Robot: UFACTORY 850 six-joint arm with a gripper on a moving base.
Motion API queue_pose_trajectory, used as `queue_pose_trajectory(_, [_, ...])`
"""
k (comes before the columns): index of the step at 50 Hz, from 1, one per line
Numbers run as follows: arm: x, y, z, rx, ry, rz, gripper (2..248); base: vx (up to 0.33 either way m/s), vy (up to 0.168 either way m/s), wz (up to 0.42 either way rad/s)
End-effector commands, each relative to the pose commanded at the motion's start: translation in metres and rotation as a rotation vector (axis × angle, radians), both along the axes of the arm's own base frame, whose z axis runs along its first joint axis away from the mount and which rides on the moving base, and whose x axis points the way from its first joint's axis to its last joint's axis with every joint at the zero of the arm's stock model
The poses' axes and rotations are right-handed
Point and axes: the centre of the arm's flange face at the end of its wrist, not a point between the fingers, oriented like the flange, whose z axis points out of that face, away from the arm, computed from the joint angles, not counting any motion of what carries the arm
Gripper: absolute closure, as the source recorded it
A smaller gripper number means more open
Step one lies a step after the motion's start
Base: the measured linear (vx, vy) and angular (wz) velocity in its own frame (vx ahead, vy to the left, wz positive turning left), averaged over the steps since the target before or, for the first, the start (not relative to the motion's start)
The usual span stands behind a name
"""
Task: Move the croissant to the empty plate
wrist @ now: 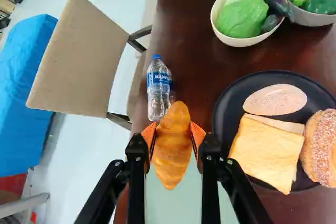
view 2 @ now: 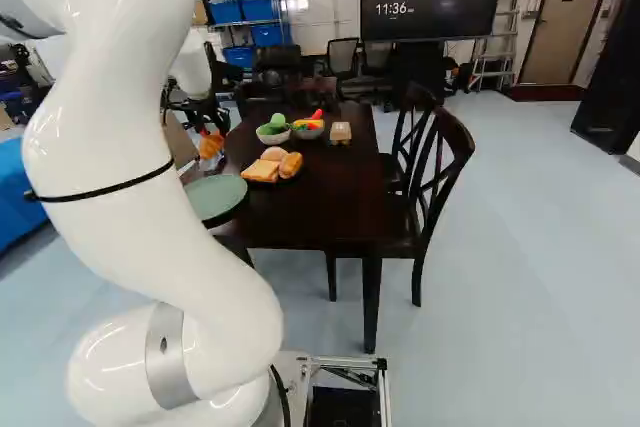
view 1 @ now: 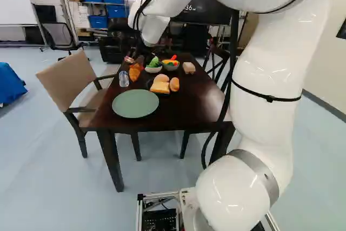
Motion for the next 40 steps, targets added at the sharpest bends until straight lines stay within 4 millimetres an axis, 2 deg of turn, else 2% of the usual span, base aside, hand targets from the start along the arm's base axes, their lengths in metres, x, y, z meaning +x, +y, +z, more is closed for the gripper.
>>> queue_pose_trajectory(18, [-0.023,0.025,0.000,-0.001,0.003,0.055,141,0.000,0.000,0.000])
queue_pose_trajectory(40, [-0.063,0.027,0.001,-0.006,0.012,0.094,141,0.000,0.000,0.000])
